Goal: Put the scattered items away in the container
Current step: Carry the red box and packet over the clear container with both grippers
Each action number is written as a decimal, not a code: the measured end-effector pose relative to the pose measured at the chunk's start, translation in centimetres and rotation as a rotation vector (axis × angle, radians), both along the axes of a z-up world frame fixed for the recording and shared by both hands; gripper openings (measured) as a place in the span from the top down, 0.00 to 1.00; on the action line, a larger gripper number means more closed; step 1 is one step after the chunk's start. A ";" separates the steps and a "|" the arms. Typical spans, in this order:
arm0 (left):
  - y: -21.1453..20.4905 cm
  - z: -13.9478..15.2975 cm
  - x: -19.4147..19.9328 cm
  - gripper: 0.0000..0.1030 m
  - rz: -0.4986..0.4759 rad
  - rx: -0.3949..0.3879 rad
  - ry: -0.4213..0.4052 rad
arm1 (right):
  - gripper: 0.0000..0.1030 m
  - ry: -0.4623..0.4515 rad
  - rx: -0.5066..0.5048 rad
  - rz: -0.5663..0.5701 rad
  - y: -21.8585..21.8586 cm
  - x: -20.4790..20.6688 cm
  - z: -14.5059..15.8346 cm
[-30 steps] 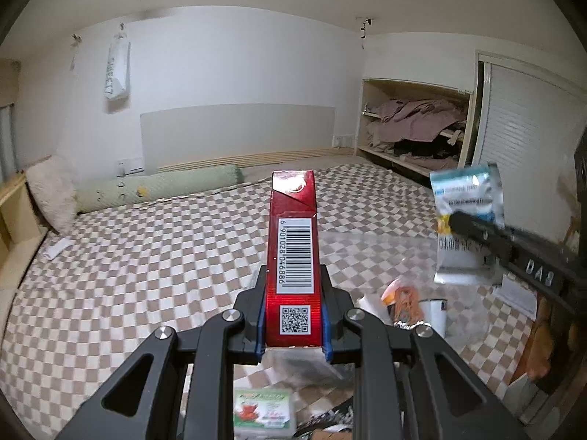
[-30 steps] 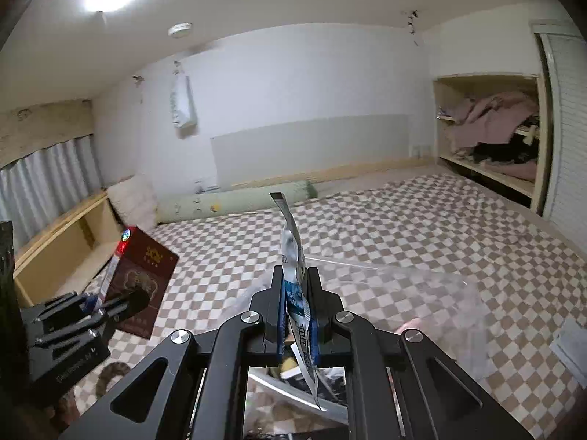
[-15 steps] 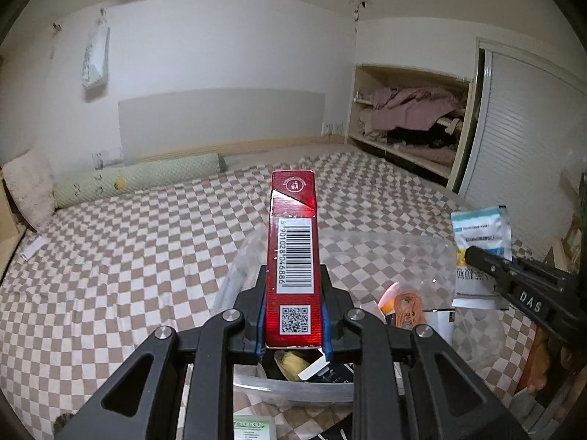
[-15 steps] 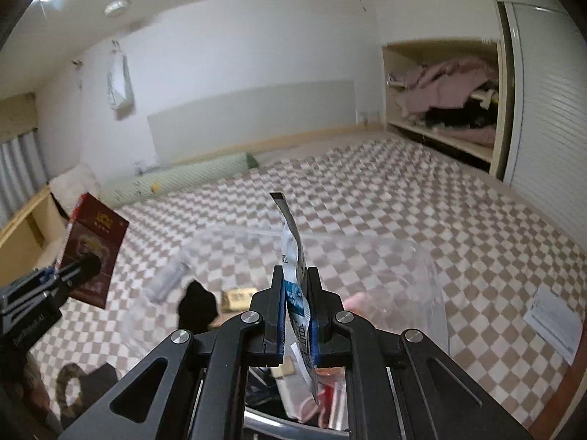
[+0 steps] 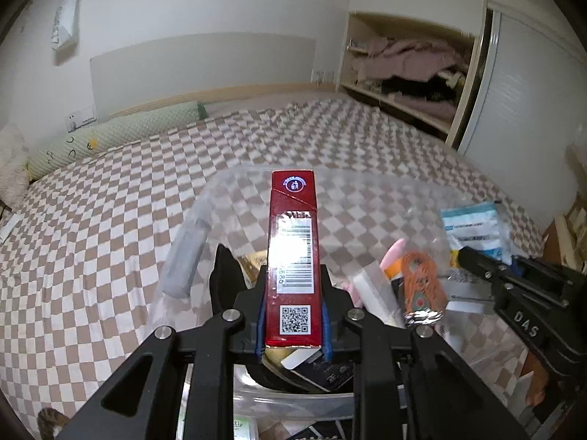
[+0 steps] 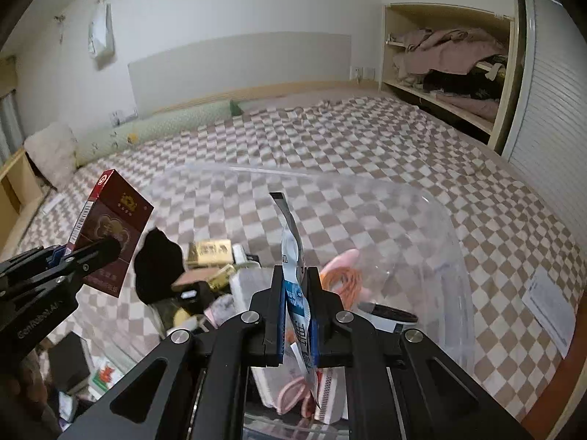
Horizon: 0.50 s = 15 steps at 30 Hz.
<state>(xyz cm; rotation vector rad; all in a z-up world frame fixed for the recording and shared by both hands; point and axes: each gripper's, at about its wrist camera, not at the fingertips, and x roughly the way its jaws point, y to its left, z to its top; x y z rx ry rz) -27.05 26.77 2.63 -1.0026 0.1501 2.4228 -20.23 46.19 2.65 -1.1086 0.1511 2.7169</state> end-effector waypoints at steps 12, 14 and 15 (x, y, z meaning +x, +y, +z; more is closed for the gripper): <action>1.2 -1.6 -0.9 0.79 0.003 -0.055 -0.010 | 0.89 -0.063 0.013 -0.020 0.9 -0.5 -1.1; 1.5 -1.8 -0.9 0.79 0.001 -0.082 0.001 | 0.89 -0.082 0.012 -0.013 0.7 -0.6 -1.1; 1.7 -1.9 -1.0 0.79 -0.002 -0.096 0.005 | 0.89 -0.093 0.009 -0.007 0.6 -0.7 -1.1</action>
